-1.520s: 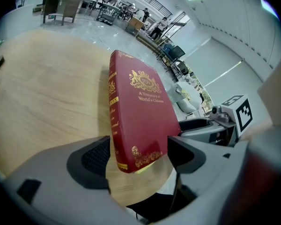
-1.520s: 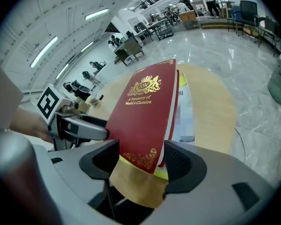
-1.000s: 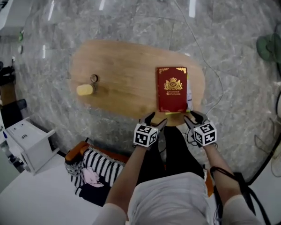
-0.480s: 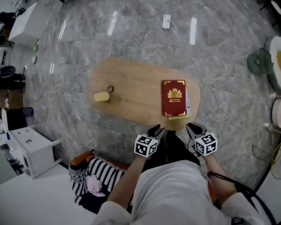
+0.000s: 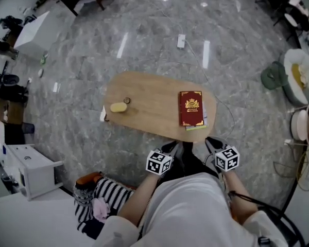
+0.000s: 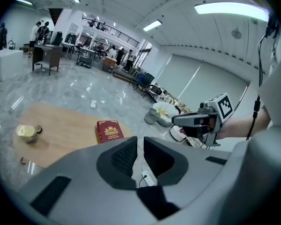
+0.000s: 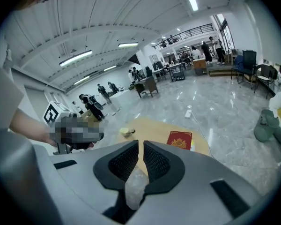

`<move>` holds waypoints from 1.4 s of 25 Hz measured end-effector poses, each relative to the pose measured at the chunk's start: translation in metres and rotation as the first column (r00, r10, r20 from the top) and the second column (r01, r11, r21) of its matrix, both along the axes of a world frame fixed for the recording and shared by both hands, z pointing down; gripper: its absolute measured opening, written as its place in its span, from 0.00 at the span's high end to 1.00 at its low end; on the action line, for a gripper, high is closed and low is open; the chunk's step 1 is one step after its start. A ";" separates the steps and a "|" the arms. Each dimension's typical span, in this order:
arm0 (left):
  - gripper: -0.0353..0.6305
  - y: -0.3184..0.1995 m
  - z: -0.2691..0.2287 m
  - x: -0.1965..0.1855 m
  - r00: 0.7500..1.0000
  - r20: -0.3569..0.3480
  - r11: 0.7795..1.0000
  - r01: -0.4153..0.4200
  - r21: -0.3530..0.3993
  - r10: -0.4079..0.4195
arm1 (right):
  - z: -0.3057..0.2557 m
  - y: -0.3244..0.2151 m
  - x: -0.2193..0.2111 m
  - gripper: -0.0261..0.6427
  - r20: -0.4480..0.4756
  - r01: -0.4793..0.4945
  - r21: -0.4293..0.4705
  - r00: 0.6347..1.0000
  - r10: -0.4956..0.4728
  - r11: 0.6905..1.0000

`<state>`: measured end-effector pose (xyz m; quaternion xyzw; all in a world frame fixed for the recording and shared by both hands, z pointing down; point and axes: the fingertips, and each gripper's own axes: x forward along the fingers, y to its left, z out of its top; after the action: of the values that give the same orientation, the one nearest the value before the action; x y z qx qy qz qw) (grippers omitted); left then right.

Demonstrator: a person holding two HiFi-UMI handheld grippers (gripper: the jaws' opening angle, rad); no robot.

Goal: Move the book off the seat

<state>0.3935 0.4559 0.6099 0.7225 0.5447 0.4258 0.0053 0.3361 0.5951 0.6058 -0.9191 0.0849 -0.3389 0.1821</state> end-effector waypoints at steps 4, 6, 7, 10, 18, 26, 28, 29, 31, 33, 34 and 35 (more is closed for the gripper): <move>0.89 -0.028 -0.021 -0.017 1.000 -0.030 1.000 0.001 -0.017 -0.002 | -0.021 -0.019 -0.026 0.88 -0.026 -0.037 0.000 0.999 0.037 0.999; 0.90 -0.037 -0.028 -0.024 0.999 -0.041 1.000 0.002 -0.021 -0.003 | -0.028 -0.027 -0.039 0.87 -0.029 -0.061 -0.006 0.998 0.061 0.998; 0.90 -0.041 -0.030 -0.027 0.999 -0.045 1.000 0.002 -0.023 -0.003 | -0.031 -0.030 -0.045 0.87 -0.031 -0.074 -0.007 0.997 0.074 0.997; 0.92 -0.050 -0.036 -0.035 0.999 -0.052 1.000 -0.002 -0.022 0.001 | -0.040 -0.037 -0.062 0.87 -0.046 -0.123 0.002 0.991 0.123 0.992; 0.94 -0.056 -0.054 -0.056 0.996 -0.064 0.998 -0.056 -0.028 0.054 | -0.062 -0.035 -0.097 0.87 -0.078 -0.206 0.000 0.976 0.206 0.978; 0.94 -0.050 -0.068 -0.066 0.996 -0.075 0.998 -0.057 -0.042 0.054 | -0.066 -0.018 -0.112 0.88 -0.090 -0.214 0.004 0.973 0.214 0.977; 0.94 -0.047 -0.071 -0.066 0.996 -0.077 0.998 -0.043 -0.048 0.039 | -0.066 -0.013 -0.113 0.89 -0.099 -0.208 0.019 0.973 0.209 0.978; 0.94 -0.046 -0.073 -0.067 0.997 -0.076 0.998 -0.034 -0.051 0.030 | -0.067 -0.010 -0.114 0.89 -0.102 -0.207 0.026 0.973 0.209 0.978; 0.94 -0.042 -0.076 -0.069 0.997 -0.074 0.998 -0.018 -0.059 0.013 | -0.067 -0.001 -0.117 0.89 -0.103 -0.208 0.035 0.972 0.211 0.977; 0.94 -0.037 -0.082 -0.072 0.996 -0.083 0.997 -0.018 -0.069 0.013 | -0.067 0.007 -0.121 0.89 -0.102 -0.212 0.044 0.971 0.215 0.976; 0.94 -0.035 -0.085 -0.072 0.996 -0.090 0.997 -0.022 -0.073 0.015 | -0.068 0.010 -0.122 0.89 -0.101 -0.212 0.048 0.971 0.215 0.976; 0.94 -0.033 -0.087 -0.071 0.995 -0.095 0.997 -0.021 -0.076 0.013 | -0.069 0.013 -0.122 0.89 -0.102 -0.208 0.051 0.972 0.212 0.977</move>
<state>0.3221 0.4232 0.5227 0.7364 0.5666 0.3698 0.0039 0.2145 0.6077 0.5370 -0.9359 0.0037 -0.2665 0.2303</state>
